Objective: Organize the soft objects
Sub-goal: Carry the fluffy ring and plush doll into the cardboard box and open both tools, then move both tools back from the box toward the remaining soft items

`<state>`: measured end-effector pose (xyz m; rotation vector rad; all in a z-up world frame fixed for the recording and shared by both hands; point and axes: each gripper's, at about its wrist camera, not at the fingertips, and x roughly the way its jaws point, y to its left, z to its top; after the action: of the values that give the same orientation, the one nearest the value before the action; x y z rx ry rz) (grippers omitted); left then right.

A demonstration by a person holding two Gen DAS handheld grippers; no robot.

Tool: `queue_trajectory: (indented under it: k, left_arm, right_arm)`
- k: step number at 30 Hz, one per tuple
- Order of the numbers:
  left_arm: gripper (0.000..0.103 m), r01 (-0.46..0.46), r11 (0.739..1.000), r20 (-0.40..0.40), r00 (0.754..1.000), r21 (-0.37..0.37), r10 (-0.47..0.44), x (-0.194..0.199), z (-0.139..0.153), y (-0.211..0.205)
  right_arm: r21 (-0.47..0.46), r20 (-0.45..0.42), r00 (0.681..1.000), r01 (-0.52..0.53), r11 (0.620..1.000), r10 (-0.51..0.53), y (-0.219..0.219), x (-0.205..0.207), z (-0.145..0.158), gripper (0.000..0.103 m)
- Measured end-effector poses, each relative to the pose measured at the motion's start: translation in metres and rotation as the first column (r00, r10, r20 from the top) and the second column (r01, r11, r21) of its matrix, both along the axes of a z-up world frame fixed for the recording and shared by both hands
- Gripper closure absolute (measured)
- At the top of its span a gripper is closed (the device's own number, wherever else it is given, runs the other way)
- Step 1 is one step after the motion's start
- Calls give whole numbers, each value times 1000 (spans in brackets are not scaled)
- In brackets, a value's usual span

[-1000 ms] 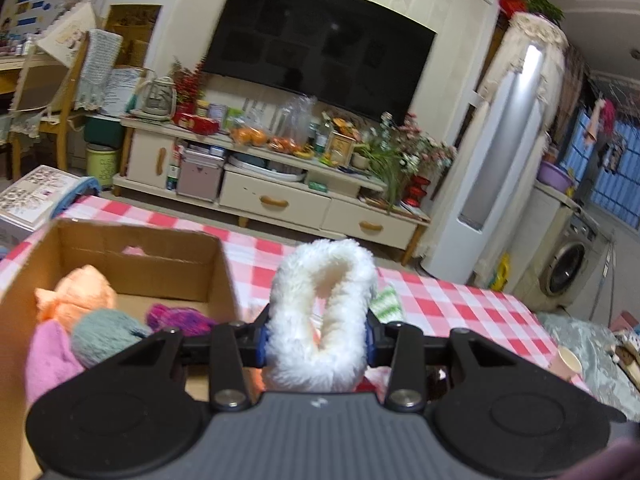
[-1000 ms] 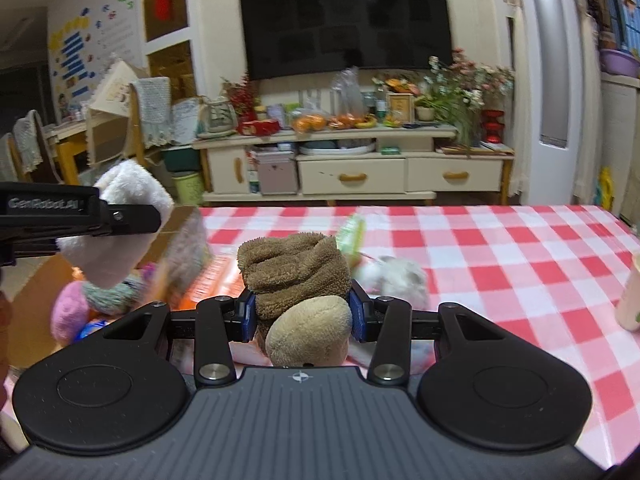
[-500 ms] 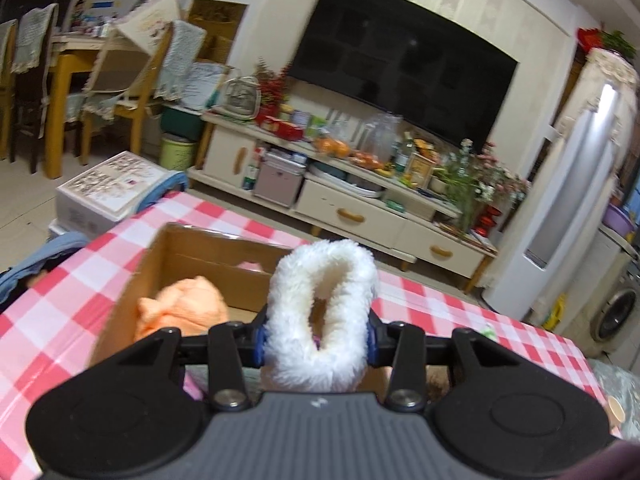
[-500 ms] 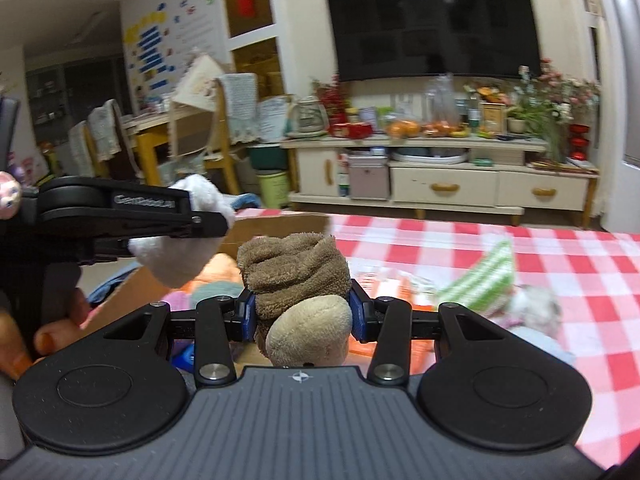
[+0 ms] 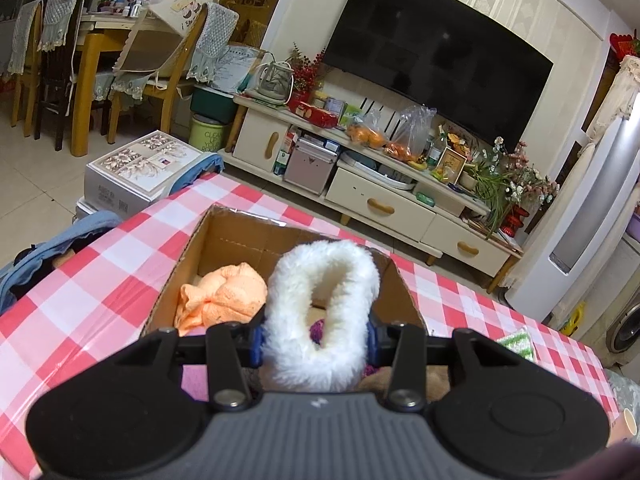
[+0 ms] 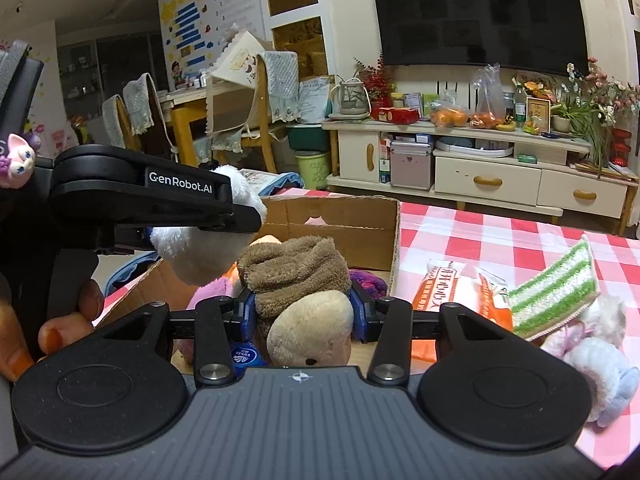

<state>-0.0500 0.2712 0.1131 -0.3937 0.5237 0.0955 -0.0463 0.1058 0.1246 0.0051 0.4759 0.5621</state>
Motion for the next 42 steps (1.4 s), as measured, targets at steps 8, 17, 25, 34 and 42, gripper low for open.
queue_trajectory:
  k: [8,17,25,34,42]
  left_arm:
    - [54,1,1000,-22,1000,-7,-1,1,-5,-1]
    - [29,-29,999,-28,999,13,30,1,-3,-5]
    - [25,-38,999,-11,999,26,38,1,0,-11]
    - [20,-4,999,-12,1000,42,5,3,0,-24]
    - [15,35,995,-15,999,93,-34,6,0,-44]
  right_arm:
    - [-14,-26,1000,-13,1000,13,3,9,-4,27]
    - [3,-2,1000,8,1000,-8,-14,-3,2,4]
    - [42,-6,996,86,995,-86,-41,-8,1,3]
    - [76,-33,987,158,985,-156,-63,-10,-6,2]
    - [80,-52,982,186,979,-182,-71,-15,-15,1]
